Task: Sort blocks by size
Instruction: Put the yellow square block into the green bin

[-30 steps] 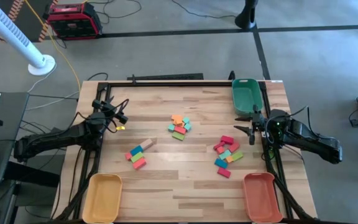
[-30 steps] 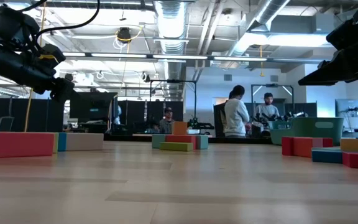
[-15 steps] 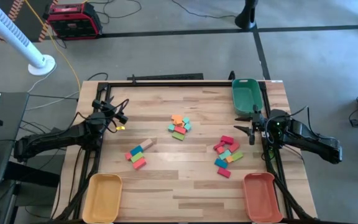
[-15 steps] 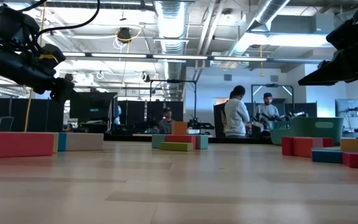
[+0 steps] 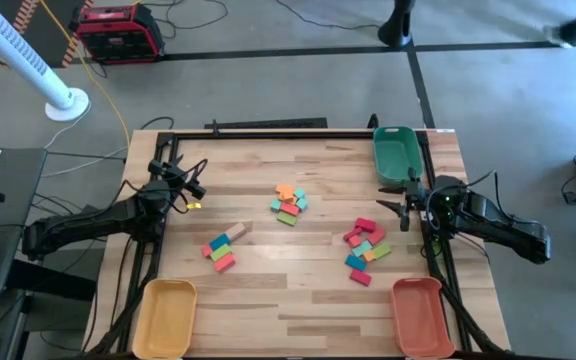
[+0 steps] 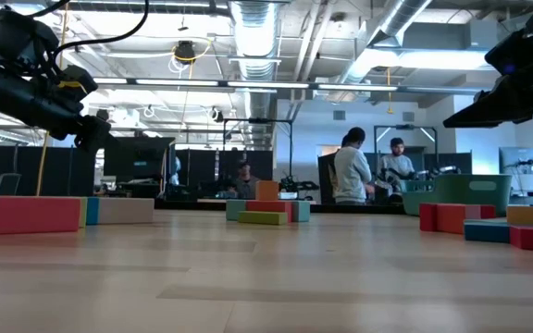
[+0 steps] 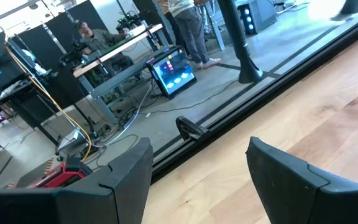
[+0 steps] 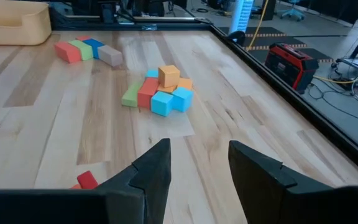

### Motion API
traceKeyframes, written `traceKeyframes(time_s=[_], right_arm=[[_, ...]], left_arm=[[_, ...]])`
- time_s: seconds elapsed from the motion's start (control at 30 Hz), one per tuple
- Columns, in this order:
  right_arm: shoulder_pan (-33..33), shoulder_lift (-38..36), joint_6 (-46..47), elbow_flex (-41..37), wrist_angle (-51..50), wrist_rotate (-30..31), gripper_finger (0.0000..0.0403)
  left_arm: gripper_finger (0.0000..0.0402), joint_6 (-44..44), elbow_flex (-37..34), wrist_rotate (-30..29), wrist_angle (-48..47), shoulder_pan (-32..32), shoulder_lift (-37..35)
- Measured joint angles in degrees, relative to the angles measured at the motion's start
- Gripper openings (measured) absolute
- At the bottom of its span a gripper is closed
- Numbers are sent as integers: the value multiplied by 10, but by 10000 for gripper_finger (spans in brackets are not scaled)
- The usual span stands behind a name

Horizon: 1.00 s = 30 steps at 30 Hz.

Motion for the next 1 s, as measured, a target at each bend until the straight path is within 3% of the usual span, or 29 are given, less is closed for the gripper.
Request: traceKeyframes(time_s=[0.47, 0.63, 0.83, 1.0], right_arm=[[-40, 0, -30, 0, 9, 2, 189], [-52, 0, 15, 0, 10, 2, 189], [-52, 0, 186, 0, 16, 2, 189], [-52, 0, 414, 0, 46, 2, 189]], left_arm=[[247, 0, 0, 0, 0, 0, 0], [247, 0, 0, 0, 0, 0, 0], [247, 0, 0, 0, 0, 0, 0], [247, 0, 0, 0, 0, 0, 0]])
